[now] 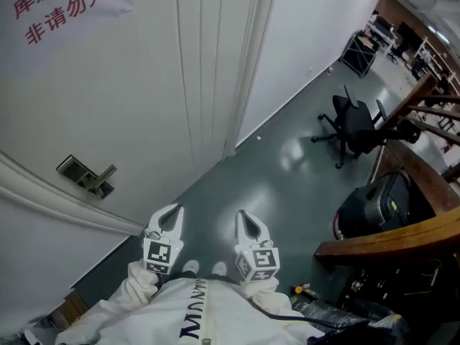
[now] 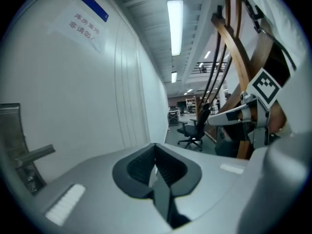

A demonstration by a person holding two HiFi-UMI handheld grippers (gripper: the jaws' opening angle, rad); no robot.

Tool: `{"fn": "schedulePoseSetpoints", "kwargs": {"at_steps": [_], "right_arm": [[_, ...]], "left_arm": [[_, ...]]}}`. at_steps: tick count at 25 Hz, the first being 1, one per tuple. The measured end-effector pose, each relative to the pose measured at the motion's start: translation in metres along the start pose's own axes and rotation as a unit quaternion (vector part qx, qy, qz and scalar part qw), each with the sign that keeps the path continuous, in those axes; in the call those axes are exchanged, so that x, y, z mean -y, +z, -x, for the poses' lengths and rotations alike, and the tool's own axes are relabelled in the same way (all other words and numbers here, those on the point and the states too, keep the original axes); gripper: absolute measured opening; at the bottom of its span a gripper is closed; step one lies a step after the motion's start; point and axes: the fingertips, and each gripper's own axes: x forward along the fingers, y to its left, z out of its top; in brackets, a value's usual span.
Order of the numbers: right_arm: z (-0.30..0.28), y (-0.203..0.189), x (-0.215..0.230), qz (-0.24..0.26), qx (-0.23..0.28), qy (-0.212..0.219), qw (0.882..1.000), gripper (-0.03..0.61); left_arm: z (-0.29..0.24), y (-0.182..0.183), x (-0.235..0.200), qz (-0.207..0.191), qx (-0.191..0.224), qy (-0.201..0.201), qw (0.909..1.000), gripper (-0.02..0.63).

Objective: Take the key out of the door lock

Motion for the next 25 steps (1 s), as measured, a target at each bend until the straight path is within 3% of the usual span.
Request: {"fn": "schedulePoseSetpoints", "kwargs": {"at_steps": [5, 12, 21, 25], "right_arm": [[-0.044, -0.001, -0.047, 0.022, -0.022, 0.102, 0.994, 0.0], [-0.081, -0.008, -0.127, 0.051, -0.044, 0.227, 0.972, 0.0], [-0.102, -0.016, -0.208, 0.08, -0.056, 0.314, 0.944, 0.0], [-0.108, -0.016, -0.244, 0.091, -0.055, 0.331, 0.938, 0.0]], "left_arm": [[0.039, -0.012, -0.046, 0.023, -0.013, 0.106, 0.994, 0.0], [0.112, -0.037, -0.093, 0.052, -0.036, 0.238, 0.9693, 0.0], [0.196, -0.058, -0.136, 0.089, -0.037, 0.36, 0.9279, 0.0], [0.225, -0.068, -0.16, 0.097, -0.035, 0.386, 0.9166, 0.0]]}}
